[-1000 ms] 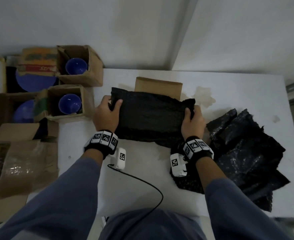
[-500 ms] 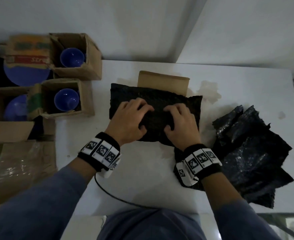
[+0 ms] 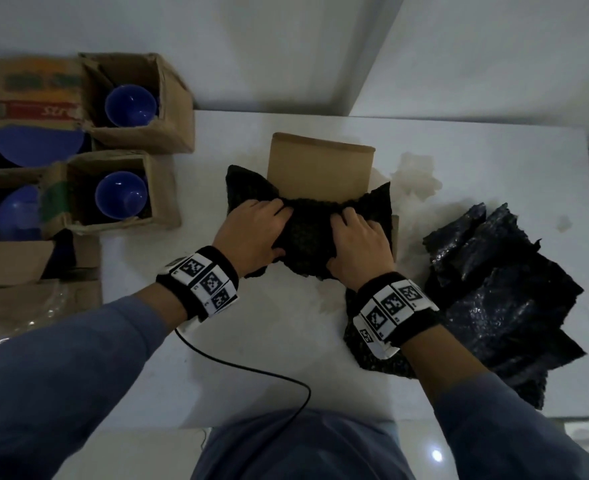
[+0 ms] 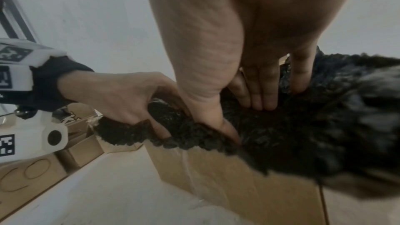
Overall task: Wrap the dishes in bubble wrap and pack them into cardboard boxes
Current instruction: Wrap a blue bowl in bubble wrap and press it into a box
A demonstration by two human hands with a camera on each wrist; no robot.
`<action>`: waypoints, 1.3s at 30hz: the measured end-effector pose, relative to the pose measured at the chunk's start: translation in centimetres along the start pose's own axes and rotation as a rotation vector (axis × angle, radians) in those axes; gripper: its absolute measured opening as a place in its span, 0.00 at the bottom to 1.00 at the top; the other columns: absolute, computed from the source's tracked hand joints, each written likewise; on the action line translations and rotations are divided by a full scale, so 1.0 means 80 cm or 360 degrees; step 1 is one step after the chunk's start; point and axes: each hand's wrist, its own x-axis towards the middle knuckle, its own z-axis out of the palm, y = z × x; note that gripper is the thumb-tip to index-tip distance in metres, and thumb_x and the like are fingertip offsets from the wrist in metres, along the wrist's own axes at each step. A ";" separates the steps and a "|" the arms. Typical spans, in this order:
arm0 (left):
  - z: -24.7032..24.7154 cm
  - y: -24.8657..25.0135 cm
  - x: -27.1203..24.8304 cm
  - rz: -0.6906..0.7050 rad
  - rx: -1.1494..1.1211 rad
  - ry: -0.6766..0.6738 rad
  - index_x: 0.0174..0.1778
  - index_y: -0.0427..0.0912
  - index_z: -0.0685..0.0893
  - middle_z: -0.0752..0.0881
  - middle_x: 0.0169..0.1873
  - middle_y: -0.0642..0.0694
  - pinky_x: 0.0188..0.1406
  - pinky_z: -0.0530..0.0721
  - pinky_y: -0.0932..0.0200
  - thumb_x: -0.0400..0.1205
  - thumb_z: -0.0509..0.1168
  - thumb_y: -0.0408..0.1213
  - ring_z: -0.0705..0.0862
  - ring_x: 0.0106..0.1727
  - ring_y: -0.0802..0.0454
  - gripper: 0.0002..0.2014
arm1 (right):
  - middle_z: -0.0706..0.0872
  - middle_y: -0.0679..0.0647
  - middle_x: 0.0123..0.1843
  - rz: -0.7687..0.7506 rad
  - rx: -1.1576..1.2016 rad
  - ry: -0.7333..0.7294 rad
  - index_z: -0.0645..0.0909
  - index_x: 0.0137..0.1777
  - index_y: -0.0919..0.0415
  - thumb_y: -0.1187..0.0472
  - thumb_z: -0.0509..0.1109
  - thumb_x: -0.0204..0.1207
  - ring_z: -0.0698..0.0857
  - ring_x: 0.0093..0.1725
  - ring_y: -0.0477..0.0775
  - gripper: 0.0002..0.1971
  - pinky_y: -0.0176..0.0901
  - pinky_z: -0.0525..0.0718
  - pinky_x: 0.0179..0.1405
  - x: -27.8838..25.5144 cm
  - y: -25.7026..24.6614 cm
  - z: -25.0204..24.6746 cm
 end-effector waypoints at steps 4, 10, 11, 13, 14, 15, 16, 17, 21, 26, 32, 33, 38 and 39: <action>0.000 0.008 0.008 -0.0046 0.0174 -0.0062 0.61 0.41 0.81 0.83 0.53 0.45 0.51 0.71 0.48 0.70 0.75 0.51 0.82 0.50 0.45 0.27 | 0.72 0.57 0.67 0.0033 -0.0138 -0.0060 0.73 0.70 0.59 0.52 0.75 0.68 0.75 0.64 0.60 0.31 0.53 0.72 0.58 0.005 -0.007 -0.002; 0.009 0.012 0.016 -0.0104 0.0155 -0.0064 0.59 0.40 0.81 0.82 0.52 0.44 0.46 0.65 0.49 0.69 0.73 0.53 0.80 0.50 0.44 0.27 | 0.71 0.57 0.68 0.0072 -0.0083 -0.0135 0.74 0.67 0.58 0.48 0.76 0.67 0.72 0.66 0.62 0.30 0.58 0.70 0.61 0.011 -0.003 -0.004; 0.010 0.010 0.015 -0.0087 0.0129 -0.0045 0.56 0.40 0.82 0.83 0.49 0.44 0.46 0.65 0.50 0.68 0.74 0.52 0.82 0.47 0.45 0.26 | 0.71 0.57 0.68 0.0074 -0.0062 -0.0143 0.74 0.67 0.58 0.48 0.76 0.67 0.72 0.66 0.62 0.30 0.58 0.70 0.62 0.011 -0.003 -0.004; 0.013 0.004 0.011 -0.0038 0.0083 0.0019 0.55 0.40 0.84 0.85 0.45 0.45 0.47 0.69 0.50 0.66 0.76 0.51 0.84 0.43 0.45 0.26 | 0.72 0.57 0.66 0.0069 -0.0017 -0.0148 0.75 0.67 0.58 0.49 0.76 0.67 0.73 0.66 0.61 0.29 0.57 0.70 0.62 0.010 -0.003 -0.005; 0.015 0.001 0.009 -0.0014 0.0065 0.0057 0.57 0.39 0.84 0.86 0.46 0.45 0.48 0.71 0.50 0.66 0.77 0.51 0.85 0.42 0.45 0.27 | 0.73 0.56 0.65 0.0059 0.0005 -0.0143 0.75 0.66 0.58 0.49 0.76 0.68 0.74 0.65 0.61 0.28 0.56 0.70 0.62 0.009 -0.002 -0.006; 0.018 -0.001 0.006 0.0001 0.0053 0.0099 0.60 0.39 0.83 0.86 0.47 0.45 0.49 0.72 0.50 0.66 0.78 0.50 0.85 0.42 0.45 0.29 | 0.74 0.56 0.65 0.0048 0.0025 -0.0128 0.75 0.67 0.58 0.50 0.76 0.68 0.75 0.65 0.60 0.28 0.55 0.70 0.62 0.007 -0.001 -0.005; 0.020 -0.002 0.004 0.0011 0.0055 0.0136 0.62 0.39 0.83 0.86 0.49 0.44 0.50 0.72 0.50 0.66 0.78 0.50 0.85 0.43 0.45 0.31 | 0.75 0.55 0.64 0.0039 0.0043 -0.0106 0.73 0.69 0.58 0.50 0.75 0.69 0.76 0.65 0.59 0.29 0.54 0.70 0.63 0.004 0.001 -0.004; 0.021 -0.003 0.002 0.0005 0.0066 0.0153 0.64 0.40 0.82 0.86 0.51 0.44 0.51 0.72 0.49 0.66 0.78 0.50 0.85 0.45 0.45 0.32 | 0.76 0.55 0.65 0.0033 0.0056 -0.0091 0.71 0.72 0.58 0.51 0.75 0.69 0.77 0.65 0.59 0.32 0.53 0.70 0.63 0.001 0.001 -0.002; 0.017 0.005 0.006 -0.0135 0.0060 -0.0007 0.69 0.42 0.78 0.80 0.58 0.44 0.55 0.65 0.45 0.69 0.74 0.51 0.80 0.55 0.43 0.33 | 0.74 0.55 0.69 0.0038 0.0061 -0.0079 0.66 0.77 0.57 0.51 0.73 0.69 0.75 0.67 0.59 0.37 0.55 0.68 0.65 -0.003 0.000 0.004; 0.018 0.012 0.016 -0.0284 0.0058 -0.0114 0.63 0.44 0.77 0.76 0.56 0.47 0.57 0.57 0.45 0.69 0.70 0.51 0.75 0.60 0.46 0.28 | 0.73 0.56 0.67 0.0109 0.0097 -0.0148 0.68 0.75 0.54 0.50 0.74 0.65 0.73 0.67 0.60 0.37 0.60 0.66 0.64 0.013 -0.001 0.002; 0.015 0.016 0.018 -0.0275 0.0188 -0.0042 0.51 0.44 0.83 0.79 0.48 0.47 0.60 0.57 0.41 0.65 0.72 0.55 0.78 0.55 0.44 0.24 | 0.78 0.55 0.62 0.0193 0.0152 -0.0190 0.73 0.70 0.51 0.50 0.75 0.64 0.76 0.64 0.60 0.33 0.62 0.65 0.64 0.021 0.001 0.000; 0.015 0.016 0.017 -0.0261 0.0234 -0.0038 0.48 0.44 0.84 0.79 0.47 0.46 0.61 0.58 0.40 0.64 0.72 0.56 0.78 0.54 0.44 0.24 | 0.78 0.55 0.61 0.0197 0.0144 -0.0191 0.74 0.70 0.51 0.50 0.75 0.64 0.76 0.64 0.60 0.32 0.62 0.65 0.63 0.022 0.000 0.000; 0.015 0.014 0.017 -0.0239 0.0291 -0.0062 0.49 0.43 0.85 0.83 0.47 0.47 0.62 0.58 0.39 0.67 0.68 0.57 0.80 0.52 0.45 0.23 | 0.80 0.54 0.59 0.0219 0.0158 -0.0179 0.77 0.63 0.50 0.49 0.73 0.65 0.77 0.63 0.59 0.24 0.63 0.65 0.63 0.024 0.001 0.000; 0.015 0.013 0.017 -0.0248 0.0266 -0.0071 0.52 0.43 0.84 0.83 0.48 0.48 0.63 0.57 0.39 0.68 0.67 0.58 0.80 0.53 0.46 0.24 | 0.80 0.53 0.58 0.0226 0.0166 -0.0188 0.78 0.61 0.50 0.48 0.73 0.65 0.78 0.63 0.59 0.23 0.64 0.65 0.64 0.025 0.002 -0.001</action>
